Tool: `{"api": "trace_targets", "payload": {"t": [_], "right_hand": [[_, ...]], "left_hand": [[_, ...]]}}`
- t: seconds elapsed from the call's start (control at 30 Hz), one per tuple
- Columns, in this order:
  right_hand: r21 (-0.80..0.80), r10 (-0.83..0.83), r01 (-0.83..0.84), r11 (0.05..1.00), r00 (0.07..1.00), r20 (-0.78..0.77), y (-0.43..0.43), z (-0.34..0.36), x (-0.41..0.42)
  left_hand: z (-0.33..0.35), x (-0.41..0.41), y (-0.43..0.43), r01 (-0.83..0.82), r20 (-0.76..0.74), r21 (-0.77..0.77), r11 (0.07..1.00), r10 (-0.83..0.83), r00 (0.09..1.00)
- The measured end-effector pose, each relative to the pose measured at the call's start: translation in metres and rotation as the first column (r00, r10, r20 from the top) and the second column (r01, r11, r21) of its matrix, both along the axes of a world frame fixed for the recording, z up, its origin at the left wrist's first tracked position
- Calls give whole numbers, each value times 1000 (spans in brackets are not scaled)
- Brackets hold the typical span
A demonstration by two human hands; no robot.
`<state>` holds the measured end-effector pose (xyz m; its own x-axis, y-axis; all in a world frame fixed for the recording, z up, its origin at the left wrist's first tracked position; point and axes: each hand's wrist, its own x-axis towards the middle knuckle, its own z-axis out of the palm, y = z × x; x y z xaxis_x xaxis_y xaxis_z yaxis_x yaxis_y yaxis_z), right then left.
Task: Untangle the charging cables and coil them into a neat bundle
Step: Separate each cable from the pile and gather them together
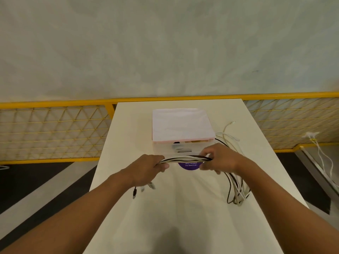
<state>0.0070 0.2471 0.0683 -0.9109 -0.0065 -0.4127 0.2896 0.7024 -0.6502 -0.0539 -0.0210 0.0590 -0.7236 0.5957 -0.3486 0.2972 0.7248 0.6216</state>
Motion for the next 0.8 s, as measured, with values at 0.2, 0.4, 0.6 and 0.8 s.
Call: {"api": "trace_targets", "payload": {"t": [0.2, 0.4, 0.6, 0.8], "right_hand": [[37, 201, -198, 980, 970, -138, -55, 33, -9], [-14, 52, -57, 998, 967, -250, -43, 55, -2], [-339, -152, 59, 939, 955, -254, -28, 79, 5], [-419, -165, 61, 906, 962, -218, -13, 98, 14]], "left_hand": [[23, 7, 37, 92, -188, -17, 996, -94, 978], [36, 3, 26, -50, -138, 194, 980, 78, 987], [51, 7, 27, -107, 12, 386, 916, 111, 994], [79, 14, 35, -248, 266, 518, 819, 122, 956]]}}
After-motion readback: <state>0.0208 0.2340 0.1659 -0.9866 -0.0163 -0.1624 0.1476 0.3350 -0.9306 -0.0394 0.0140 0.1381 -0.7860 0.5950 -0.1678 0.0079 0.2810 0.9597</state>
